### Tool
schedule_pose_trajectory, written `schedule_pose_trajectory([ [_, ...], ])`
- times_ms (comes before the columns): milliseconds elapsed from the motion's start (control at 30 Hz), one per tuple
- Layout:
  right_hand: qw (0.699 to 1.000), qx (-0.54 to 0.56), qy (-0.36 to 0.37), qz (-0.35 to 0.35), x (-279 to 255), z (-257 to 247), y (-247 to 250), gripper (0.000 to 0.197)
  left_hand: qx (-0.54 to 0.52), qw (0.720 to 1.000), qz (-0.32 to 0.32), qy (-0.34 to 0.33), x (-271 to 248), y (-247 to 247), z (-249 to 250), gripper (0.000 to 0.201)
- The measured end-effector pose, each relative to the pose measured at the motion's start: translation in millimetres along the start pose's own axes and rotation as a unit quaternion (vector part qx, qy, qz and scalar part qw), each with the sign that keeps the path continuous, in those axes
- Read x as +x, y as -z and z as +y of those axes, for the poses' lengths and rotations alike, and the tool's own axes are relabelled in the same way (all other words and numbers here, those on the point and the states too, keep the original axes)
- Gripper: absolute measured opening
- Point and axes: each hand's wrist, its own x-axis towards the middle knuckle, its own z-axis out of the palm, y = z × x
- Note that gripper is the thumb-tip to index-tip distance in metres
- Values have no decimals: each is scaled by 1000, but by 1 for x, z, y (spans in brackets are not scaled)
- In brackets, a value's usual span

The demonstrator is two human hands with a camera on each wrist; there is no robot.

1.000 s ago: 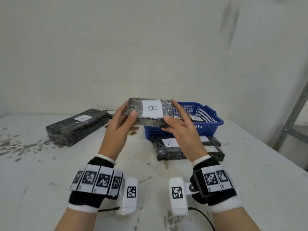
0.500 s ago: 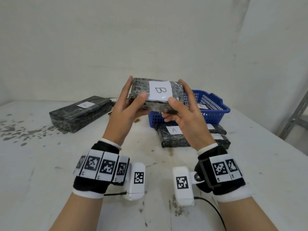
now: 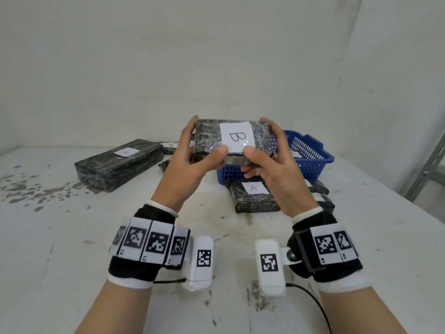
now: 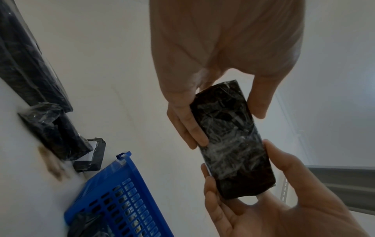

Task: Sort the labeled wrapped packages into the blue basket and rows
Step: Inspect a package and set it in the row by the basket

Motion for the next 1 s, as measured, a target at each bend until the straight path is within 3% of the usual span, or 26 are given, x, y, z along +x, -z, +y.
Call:
schedule_pose_trajectory([
  [333,998,-42,30,30,-9,-4,-10,75,53,997,-5,-61,-3,-3,1,63],
  [500,998,-42,29,40,-9,-5,-10,72,21,999,-3,-44,-2,-3,3,59],
  [833,999,-27,17,33,-8,-6,-5,41,-2,1000,30,3,-3,-2,11,52],
  [1000,999,-25,9,29,-8,-8,-4,29,-6,999,41,16,-3,-2,11,33],
])
